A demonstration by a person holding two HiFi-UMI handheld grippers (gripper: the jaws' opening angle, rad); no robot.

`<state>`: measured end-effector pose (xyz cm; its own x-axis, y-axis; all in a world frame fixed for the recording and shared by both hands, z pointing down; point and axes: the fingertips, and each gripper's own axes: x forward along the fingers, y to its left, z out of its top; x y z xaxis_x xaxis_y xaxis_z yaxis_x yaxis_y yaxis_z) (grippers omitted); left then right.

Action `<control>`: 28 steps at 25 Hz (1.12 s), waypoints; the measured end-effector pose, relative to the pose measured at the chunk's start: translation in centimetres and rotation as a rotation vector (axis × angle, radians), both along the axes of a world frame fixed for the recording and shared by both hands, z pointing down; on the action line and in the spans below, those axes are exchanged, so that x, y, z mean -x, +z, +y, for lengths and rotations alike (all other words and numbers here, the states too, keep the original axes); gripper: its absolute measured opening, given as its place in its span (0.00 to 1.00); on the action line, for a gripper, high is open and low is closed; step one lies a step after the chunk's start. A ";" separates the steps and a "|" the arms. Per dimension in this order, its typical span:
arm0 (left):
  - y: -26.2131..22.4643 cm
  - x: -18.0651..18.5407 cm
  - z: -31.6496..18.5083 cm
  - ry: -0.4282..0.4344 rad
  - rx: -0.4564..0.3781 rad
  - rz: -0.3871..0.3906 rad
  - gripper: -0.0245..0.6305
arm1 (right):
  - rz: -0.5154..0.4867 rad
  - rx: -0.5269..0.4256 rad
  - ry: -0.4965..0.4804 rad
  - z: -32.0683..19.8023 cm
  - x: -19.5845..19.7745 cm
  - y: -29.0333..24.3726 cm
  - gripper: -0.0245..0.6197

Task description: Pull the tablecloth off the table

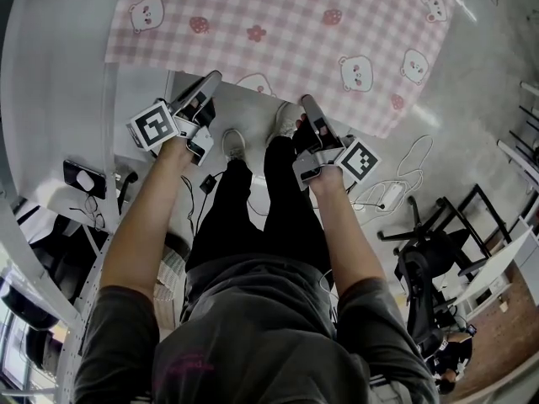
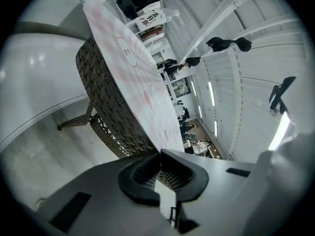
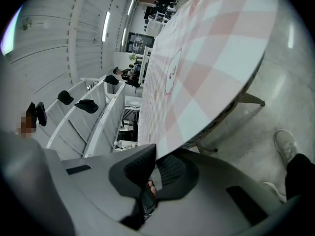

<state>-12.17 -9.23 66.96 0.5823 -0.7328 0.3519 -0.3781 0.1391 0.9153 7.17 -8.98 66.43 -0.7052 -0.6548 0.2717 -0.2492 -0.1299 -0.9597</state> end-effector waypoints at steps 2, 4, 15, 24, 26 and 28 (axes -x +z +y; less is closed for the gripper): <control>-0.6 0.0 -0.3 0.015 -0.028 -0.013 0.04 | 0.003 -0.013 0.008 -0.1 -0.1 -0.4 0.05; -1.1 0.1 -0.3 0.037 -0.055 -0.041 0.04 | 0.011 -0.019 0.009 0.0 -0.1 -0.6 0.05; -2.1 -0.1 -0.7 0.086 -0.079 0.006 0.04 | 0.055 -0.058 0.037 -0.3 -0.2 -1.4 0.05; -4.6 -0.1 -1.2 0.148 -0.133 0.012 0.04 | 0.089 -0.098 0.082 -0.6 -0.2 -4.0 0.05; -4.7 0.1 -1.6 0.152 -0.132 0.016 0.04 | 0.086 -0.088 0.098 -0.9 0.0 -4.2 0.05; -3.9 1.0 -2.3 0.157 -0.128 0.024 0.04 | 0.093 -0.078 0.105 -1.5 0.9 -3.5 0.05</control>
<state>-13.17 -11.55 63.10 0.7003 -0.6699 0.2467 -0.3640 -0.0377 0.9307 6.24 -10.53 62.96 -0.6062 -0.7450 0.2783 -0.3266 -0.0859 -0.9413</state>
